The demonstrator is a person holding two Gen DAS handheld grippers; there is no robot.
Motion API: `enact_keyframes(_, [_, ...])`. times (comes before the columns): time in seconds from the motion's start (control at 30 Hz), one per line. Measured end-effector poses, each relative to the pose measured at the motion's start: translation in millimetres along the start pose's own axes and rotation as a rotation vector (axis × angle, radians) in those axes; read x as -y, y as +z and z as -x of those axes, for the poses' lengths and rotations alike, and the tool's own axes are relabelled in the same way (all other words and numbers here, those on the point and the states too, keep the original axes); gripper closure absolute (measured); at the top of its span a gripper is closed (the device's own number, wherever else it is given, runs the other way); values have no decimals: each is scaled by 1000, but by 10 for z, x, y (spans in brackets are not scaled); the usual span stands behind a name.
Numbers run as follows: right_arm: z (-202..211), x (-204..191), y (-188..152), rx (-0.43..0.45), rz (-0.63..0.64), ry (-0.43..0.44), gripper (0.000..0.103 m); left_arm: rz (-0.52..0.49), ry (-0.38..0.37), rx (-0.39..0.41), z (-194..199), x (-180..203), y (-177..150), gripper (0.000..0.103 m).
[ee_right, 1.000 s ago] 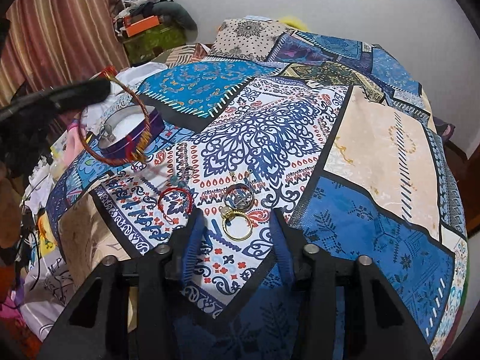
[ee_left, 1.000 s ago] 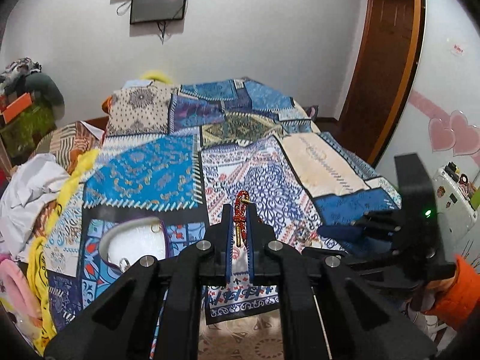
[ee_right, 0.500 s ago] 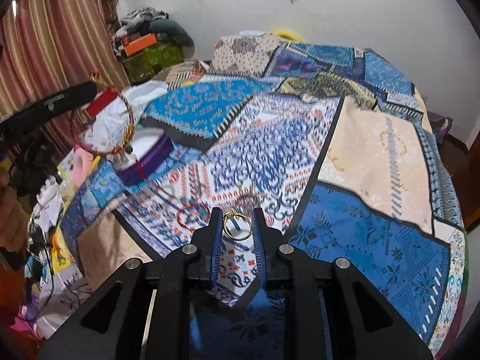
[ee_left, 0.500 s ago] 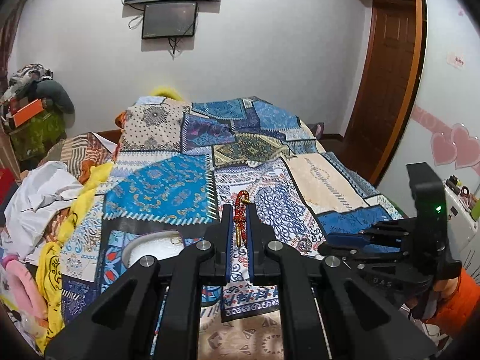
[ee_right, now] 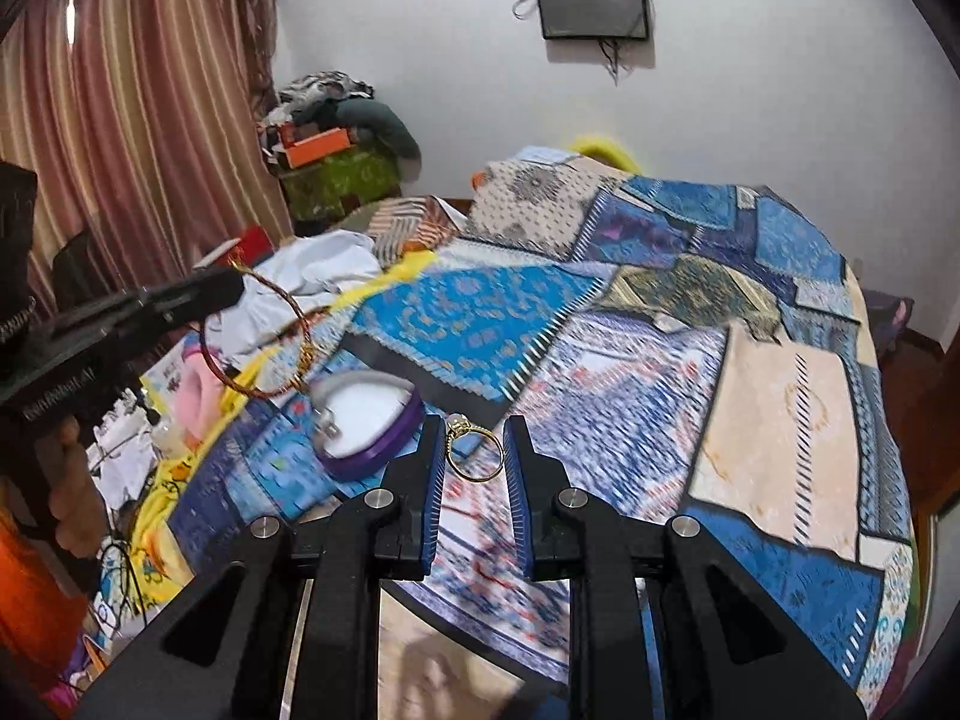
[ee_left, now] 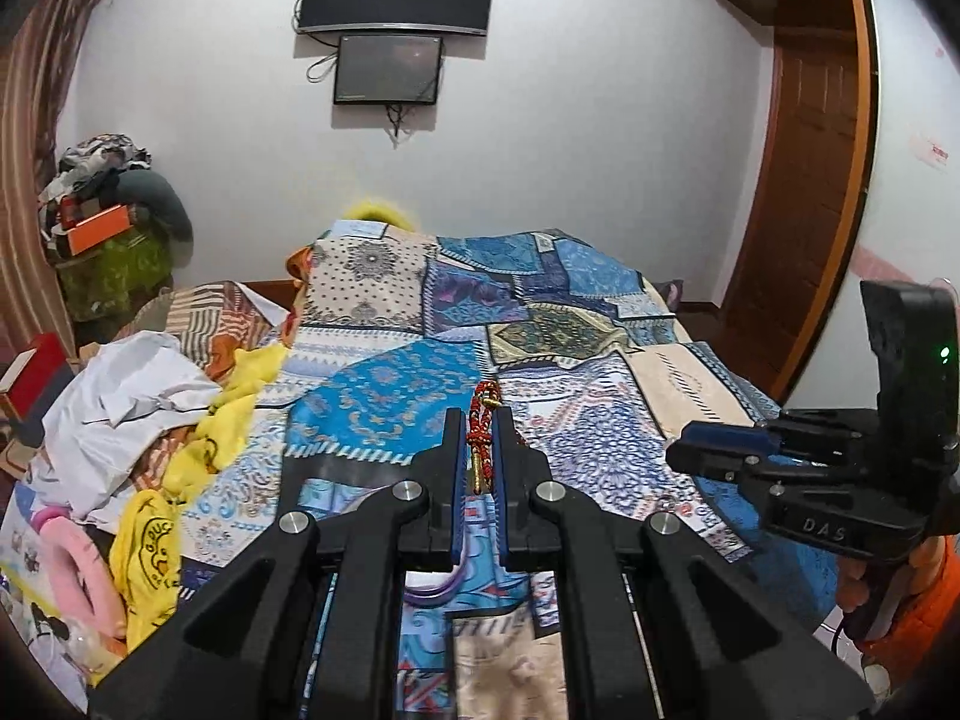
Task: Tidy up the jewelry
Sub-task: 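Carry the bracelet and gold ring with both grippers over the heart tin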
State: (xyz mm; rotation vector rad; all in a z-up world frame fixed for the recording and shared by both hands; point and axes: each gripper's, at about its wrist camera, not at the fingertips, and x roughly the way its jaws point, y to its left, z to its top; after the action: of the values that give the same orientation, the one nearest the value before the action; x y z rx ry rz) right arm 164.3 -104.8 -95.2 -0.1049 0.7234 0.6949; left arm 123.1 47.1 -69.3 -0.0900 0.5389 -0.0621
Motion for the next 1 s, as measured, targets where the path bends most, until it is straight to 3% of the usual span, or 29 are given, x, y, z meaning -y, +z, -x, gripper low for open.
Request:
enact_keyframes(0.47, [-425, -442, 205, -31, 55, 56, 85, 52, 42, -44, -195, -540, -128, 97])
enact_keyframes(1.0, [-1151, -680, 157, -169, 92, 83, 85, 122, -15, -157, -802, -871, -413, 97])
